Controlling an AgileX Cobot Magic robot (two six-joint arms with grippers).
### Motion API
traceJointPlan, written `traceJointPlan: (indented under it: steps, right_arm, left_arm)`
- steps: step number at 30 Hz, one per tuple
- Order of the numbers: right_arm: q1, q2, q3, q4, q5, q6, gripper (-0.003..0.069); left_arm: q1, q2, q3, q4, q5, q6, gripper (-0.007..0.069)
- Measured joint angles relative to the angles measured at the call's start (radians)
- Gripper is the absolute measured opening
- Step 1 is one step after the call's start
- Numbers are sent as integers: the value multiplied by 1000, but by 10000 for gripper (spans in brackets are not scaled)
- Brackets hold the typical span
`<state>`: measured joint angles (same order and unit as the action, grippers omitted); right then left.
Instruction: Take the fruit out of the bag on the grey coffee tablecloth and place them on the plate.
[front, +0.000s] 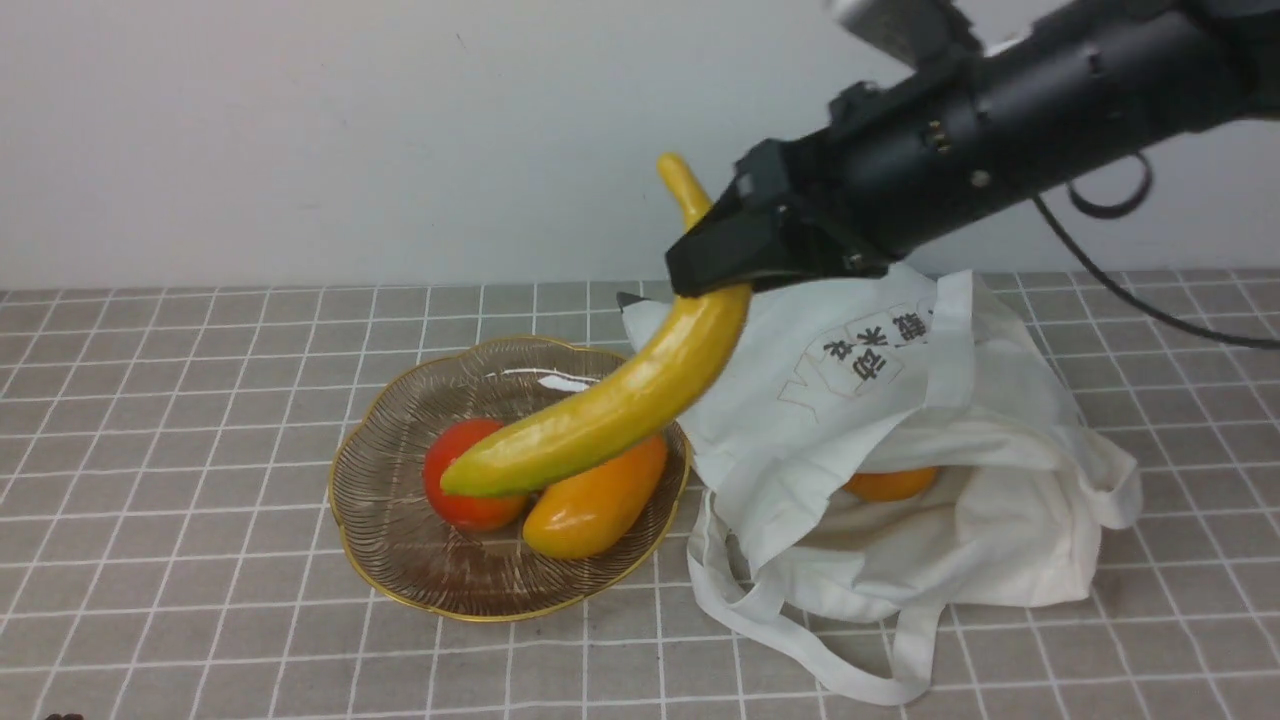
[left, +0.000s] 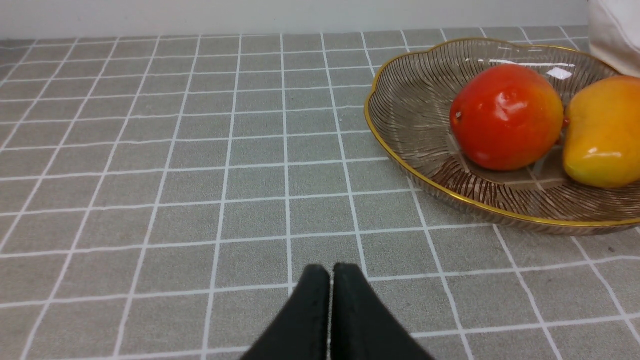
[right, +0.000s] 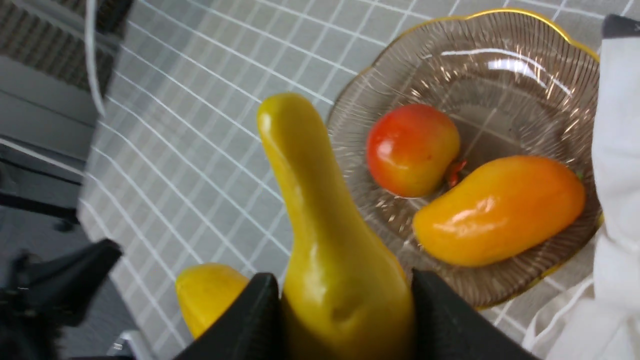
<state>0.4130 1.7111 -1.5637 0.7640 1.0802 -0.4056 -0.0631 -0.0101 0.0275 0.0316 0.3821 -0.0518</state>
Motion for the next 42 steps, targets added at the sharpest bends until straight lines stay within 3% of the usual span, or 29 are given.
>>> traceJointPlan:
  steps: [7, 16, 22, 25, 26, 30, 33, 37, 42]
  right_arm:
    - [121, 264, -210, -160, -3, 35, 310]
    - [136, 491, -414, -297, -5, 139, 310]
    - [139, 544, -447, -312, -35, 188, 316]
    - [147, 548, -451, -300, -59, 189, 369]
    - [154, 548, -452, -293, -77, 189, 436]
    - [169, 548, -452, -289, -87, 189, 567]
    - [173, 546, -452, -308, -66, 189, 625]
    - [172, 523, -453, -358, -27, 189, 637]
    - [172, 419, -453, -443, 18, 202, 595]
  left_arm:
    - [0, 0, 0, 0, 0, 0, -8]
    - [0, 0, 0, 0, 0, 0, -8]
    - [0, 0, 0, 0, 0, 0, -8]
    - [0, 0, 0, 0, 0, 0, -8]
    - [0, 0, 0, 0, 0, 0, -8]
    - [0, 0, 0, 0, 0, 0, -8]
    - [0, 0, 0, 0, 0, 0, -8]
    - [0, 0, 0, 0, 0, 0, -8]
    - [0, 0, 0, 0, 0, 0, -8]
